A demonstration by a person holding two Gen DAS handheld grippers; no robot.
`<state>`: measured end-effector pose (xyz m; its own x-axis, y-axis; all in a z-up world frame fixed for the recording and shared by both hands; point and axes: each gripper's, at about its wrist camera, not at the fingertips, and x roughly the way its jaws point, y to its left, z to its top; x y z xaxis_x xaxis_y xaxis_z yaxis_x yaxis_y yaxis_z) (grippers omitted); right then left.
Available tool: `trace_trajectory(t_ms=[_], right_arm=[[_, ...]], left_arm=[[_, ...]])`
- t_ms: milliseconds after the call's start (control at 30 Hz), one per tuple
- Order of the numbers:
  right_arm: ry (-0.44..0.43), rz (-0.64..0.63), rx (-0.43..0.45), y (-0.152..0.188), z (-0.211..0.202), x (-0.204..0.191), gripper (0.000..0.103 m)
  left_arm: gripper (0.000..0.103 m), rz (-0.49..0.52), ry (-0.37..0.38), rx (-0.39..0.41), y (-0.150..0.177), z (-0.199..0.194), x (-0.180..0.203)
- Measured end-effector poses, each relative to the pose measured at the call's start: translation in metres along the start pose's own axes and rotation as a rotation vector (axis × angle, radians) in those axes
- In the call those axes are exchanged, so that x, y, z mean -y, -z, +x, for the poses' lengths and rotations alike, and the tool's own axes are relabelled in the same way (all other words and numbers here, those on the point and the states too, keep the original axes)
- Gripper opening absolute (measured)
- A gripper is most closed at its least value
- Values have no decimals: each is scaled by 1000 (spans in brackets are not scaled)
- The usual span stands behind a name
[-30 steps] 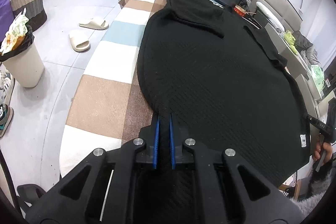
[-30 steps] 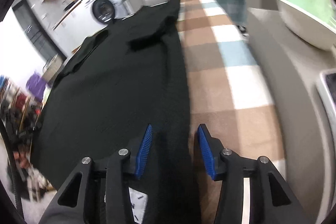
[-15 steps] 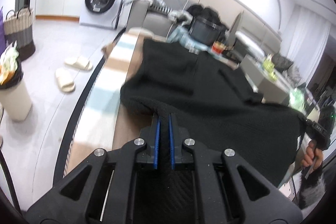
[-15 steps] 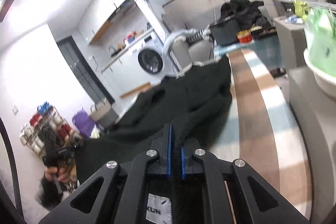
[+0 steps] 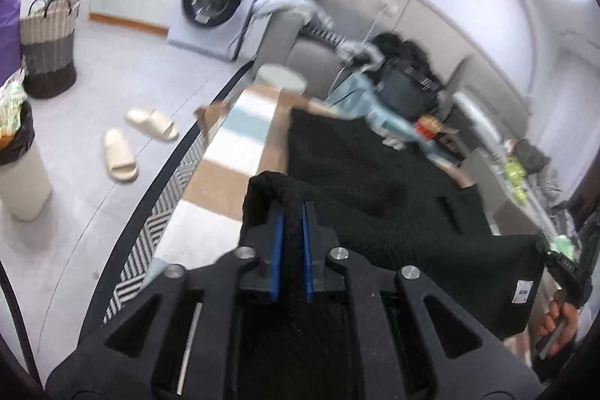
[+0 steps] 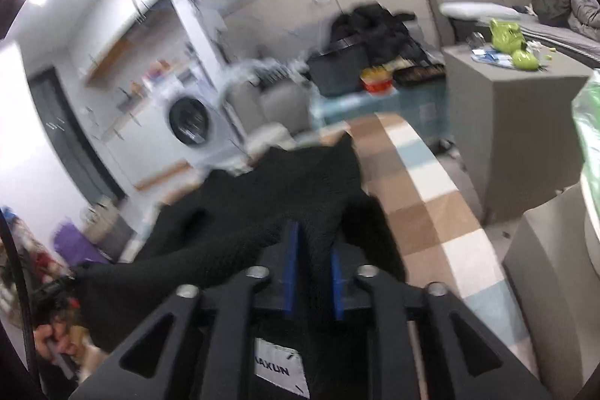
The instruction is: Fold small clothes
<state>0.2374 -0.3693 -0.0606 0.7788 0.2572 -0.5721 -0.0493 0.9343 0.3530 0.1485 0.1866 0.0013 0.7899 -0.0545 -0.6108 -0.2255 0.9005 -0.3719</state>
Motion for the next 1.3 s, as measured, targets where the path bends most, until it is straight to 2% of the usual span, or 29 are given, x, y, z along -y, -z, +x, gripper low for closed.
trace_trajectory(t_ms=[67,133,167,200,233,300,433,467,500,533,567,600,700,800,1067,1300], right_arm=[[49,4,-49,1,13,8,42],[64,36,-68,5,14,22,46],[50,43,-83,9,12,30,57],[36,47,-101,14,12,35,64],[19,56,-115,17,12,40,64],[-14,80,-178,23,28,48,64],[-65,125,-223,28,55,51,64],[-64,122,-225,29,57,47,63],[-68,119,-226,29,60,46,58],[-68,116,-224,28,63,44,54],[-68,108,-225,27,67,42,48],[-68,97,-229,26,67,39,40],[-56,48,-257,26,75,34,33],[-62,52,-282,26,75,36,28],[-83,70,-315,32,70,39,25],[-93,67,-334,50,46,42,24]], left_arm=[[8,-22,-31,-72,-2,24,-6],[23,-33,-58,-97,6,35,-10],[38,-34,-65,-104,9,39,-12],[48,-38,-64,-113,10,44,-15],[49,-39,-65,-124,13,48,-16],[49,-37,-60,-147,15,58,-16],[48,-39,-35,-168,17,75,-12],[44,-36,-28,-172,17,78,-10],[35,-26,-26,-176,18,83,-7],[30,-15,-21,-181,17,83,-3],[21,-2,-12,-188,18,86,0],[18,17,-8,-193,20,89,3],[16,59,-20,-203,21,94,11],[16,79,-15,-214,25,90,15],[16,111,-18,-230,43,72,21],[16,116,-23,-240,65,40,15]])
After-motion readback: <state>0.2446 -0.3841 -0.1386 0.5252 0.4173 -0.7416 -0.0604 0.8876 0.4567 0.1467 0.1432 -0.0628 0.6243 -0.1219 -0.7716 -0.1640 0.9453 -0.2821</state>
